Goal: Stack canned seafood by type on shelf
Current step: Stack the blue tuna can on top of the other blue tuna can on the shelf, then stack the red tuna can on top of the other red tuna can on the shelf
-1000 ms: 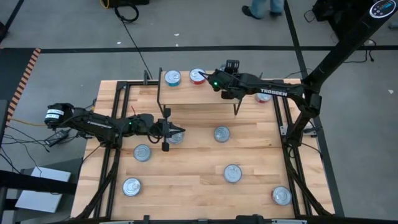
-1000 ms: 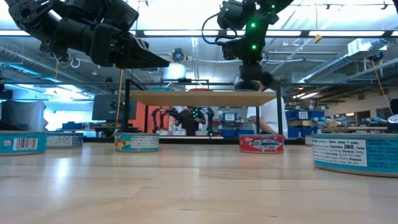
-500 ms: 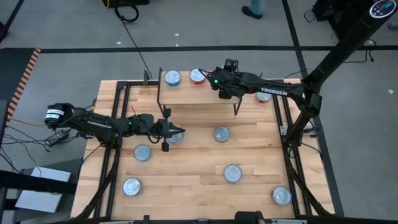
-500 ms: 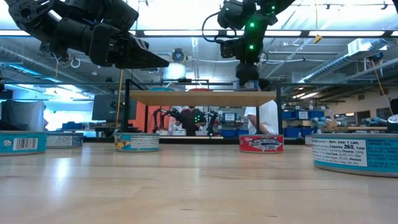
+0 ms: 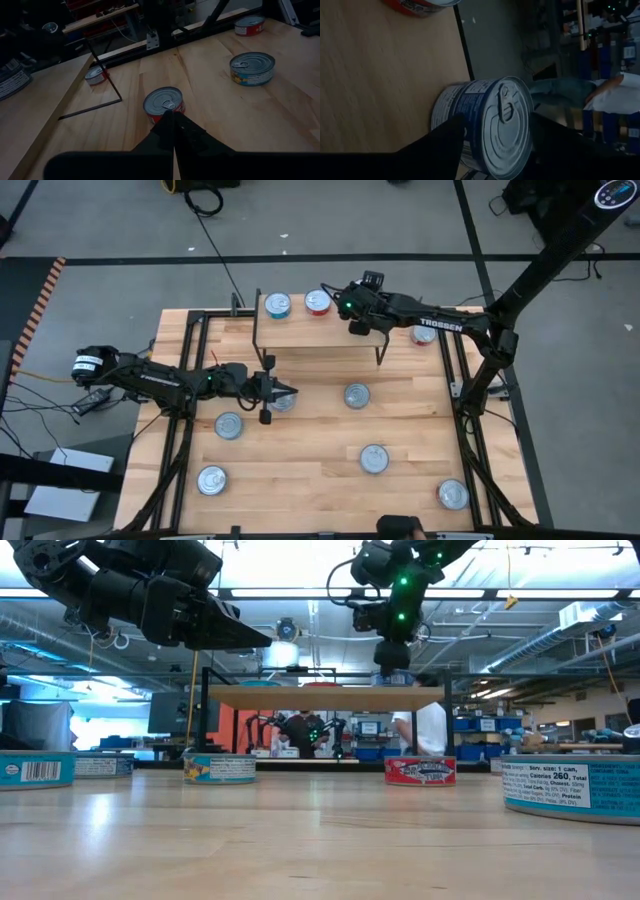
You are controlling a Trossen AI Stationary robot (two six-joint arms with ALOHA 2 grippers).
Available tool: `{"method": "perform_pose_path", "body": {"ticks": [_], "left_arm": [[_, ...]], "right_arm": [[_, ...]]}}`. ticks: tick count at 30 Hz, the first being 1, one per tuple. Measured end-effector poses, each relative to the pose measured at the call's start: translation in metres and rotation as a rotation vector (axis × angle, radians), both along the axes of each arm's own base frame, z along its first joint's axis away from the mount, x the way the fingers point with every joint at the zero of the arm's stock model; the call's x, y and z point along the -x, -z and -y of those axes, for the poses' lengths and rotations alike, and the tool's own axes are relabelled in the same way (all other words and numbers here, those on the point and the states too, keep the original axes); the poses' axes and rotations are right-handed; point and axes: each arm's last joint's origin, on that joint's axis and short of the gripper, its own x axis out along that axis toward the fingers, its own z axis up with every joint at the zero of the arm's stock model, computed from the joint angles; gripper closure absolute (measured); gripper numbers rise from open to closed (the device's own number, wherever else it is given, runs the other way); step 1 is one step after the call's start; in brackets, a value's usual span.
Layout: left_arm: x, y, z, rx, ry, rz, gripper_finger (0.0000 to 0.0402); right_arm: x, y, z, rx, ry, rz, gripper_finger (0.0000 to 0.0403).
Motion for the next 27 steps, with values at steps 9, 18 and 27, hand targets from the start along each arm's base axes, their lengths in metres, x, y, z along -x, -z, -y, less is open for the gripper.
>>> {"method": "perform_pose_path", "body": {"ticks": [9,18,27], "left_arm": [[0.000,0.000,0.000,0.000,0.000,0.000,0.0396],[0.000,0.000,0.000,0.000,0.000,0.001,0.0396],[0.000,0.000,0.000,0.000,0.000,0.004,0.0396]], "right_arm": [[-0.007,-0.015,-0.006,-0.083,-0.052,0.141,0.0244],[-0.028,-0.025,-0.009,-0.399,-0.245,0.551,0.0392],[-0.034,-0.012,0.004,-0.436,-0.185,0.597,0.0398]]}}
